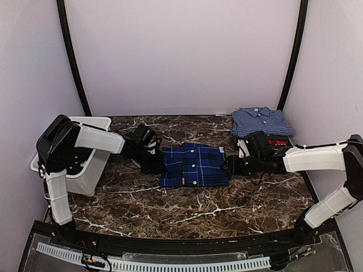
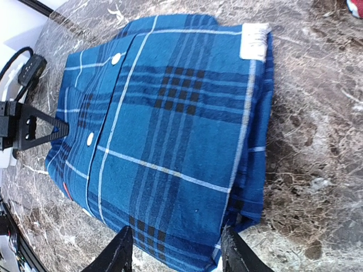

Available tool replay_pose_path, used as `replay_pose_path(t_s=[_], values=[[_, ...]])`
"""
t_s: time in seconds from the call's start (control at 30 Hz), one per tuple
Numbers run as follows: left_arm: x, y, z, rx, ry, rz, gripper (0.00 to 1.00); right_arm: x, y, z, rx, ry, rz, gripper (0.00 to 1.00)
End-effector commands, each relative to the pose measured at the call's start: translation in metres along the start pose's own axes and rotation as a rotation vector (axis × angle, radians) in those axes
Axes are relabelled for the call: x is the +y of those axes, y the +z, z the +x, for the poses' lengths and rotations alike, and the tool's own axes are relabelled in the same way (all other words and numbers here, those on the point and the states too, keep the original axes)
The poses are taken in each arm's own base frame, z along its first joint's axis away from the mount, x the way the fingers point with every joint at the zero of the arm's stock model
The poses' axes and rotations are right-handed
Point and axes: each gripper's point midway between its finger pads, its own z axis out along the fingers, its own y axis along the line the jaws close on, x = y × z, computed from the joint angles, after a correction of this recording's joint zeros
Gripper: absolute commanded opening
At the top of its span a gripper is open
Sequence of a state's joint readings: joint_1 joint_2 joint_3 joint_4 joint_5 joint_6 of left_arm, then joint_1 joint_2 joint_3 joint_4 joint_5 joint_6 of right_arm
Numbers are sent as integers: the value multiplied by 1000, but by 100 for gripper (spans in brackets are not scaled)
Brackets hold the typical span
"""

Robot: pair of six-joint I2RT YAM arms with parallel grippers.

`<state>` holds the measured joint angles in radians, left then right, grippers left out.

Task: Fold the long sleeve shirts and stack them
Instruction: Pick up the square-folded shirt from the center of the board, then turn over the square-folded shirt at the center of the board.

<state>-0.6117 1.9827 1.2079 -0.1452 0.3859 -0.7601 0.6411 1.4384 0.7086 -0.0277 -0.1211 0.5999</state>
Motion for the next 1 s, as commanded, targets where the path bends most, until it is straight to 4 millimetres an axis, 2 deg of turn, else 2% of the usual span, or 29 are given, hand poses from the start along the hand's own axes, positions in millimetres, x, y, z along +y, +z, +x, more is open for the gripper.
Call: replay_pose_path(t_s=[0.0, 0.17, 0.43, 0.73, 0.97], values=[[-10, -34, 10, 14, 73, -28, 0, 3, -11, -14, -53, -20, 21, 50], [-8, -59, 19, 24, 112, -47, 0, 5, -12, -14, -48, -23, 8, 50], [-10, -93, 21, 19, 158, -36, 0, 17, 2, -10, -20, -28, -35, 49], [-7, -111, 23, 24, 163, -5, 0, 26, 36, -24, -8, -25, -44, 35], [-10, -126, 20, 8, 182, -3, 0, 29, 70, -17, 42, -40, -19, 21]])
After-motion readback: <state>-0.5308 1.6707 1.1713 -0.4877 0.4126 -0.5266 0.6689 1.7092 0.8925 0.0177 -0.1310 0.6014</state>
